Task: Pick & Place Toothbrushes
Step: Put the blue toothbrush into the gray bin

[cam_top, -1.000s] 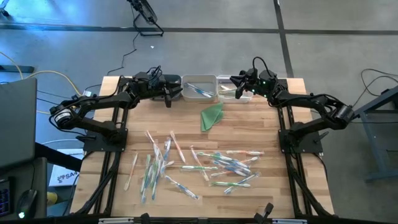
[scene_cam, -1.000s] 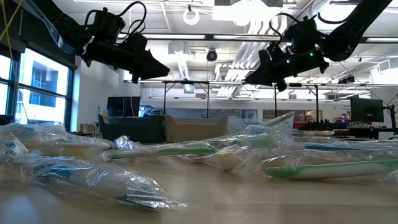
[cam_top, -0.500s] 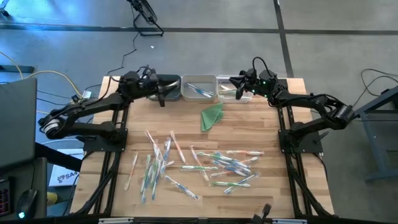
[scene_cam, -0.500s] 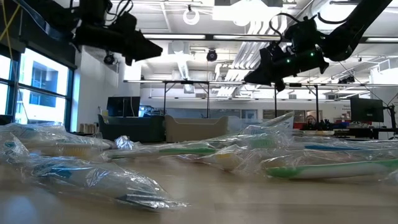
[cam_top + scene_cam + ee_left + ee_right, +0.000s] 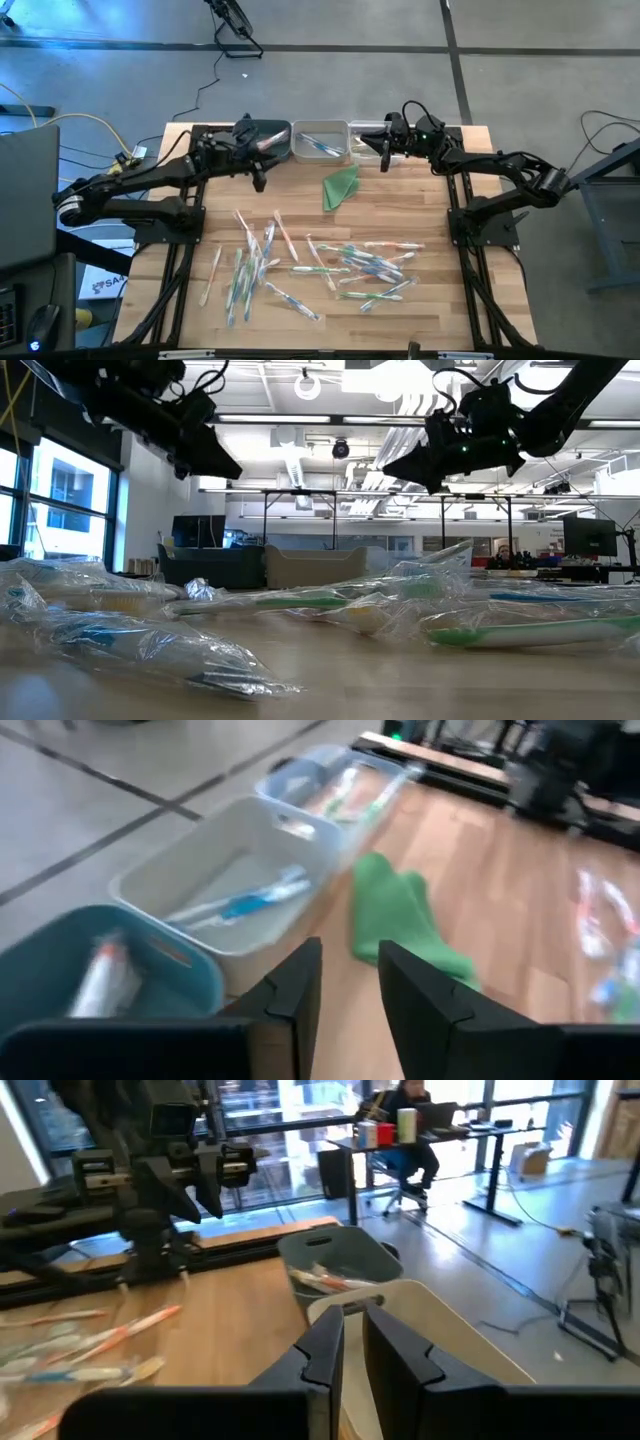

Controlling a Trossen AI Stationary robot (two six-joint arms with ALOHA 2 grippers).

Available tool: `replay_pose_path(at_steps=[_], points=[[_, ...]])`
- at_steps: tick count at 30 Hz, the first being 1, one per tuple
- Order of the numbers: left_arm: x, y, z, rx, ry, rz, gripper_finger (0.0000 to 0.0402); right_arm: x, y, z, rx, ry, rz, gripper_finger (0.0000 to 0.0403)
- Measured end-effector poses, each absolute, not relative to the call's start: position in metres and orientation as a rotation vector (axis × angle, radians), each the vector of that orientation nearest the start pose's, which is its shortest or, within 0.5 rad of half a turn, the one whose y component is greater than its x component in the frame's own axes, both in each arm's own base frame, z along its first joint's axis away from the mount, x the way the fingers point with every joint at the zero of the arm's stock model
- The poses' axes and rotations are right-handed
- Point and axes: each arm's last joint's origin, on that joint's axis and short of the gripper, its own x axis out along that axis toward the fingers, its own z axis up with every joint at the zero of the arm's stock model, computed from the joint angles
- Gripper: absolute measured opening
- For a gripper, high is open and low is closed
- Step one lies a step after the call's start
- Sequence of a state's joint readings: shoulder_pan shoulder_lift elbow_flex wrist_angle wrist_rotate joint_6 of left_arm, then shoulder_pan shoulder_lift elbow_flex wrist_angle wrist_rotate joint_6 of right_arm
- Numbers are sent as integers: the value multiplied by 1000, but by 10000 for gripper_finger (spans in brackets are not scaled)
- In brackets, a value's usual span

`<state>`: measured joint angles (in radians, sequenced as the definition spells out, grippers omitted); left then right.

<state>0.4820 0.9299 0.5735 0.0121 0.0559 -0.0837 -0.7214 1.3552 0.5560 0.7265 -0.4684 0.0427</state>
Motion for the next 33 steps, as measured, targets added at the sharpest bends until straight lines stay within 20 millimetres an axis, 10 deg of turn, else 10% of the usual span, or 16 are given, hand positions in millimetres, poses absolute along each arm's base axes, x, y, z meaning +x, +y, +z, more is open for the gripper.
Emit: replay_pose_path(at_steps=[33], points=[[178,1,276,-683,543,401,5,232,-141,222,-48,58,-189,34]])
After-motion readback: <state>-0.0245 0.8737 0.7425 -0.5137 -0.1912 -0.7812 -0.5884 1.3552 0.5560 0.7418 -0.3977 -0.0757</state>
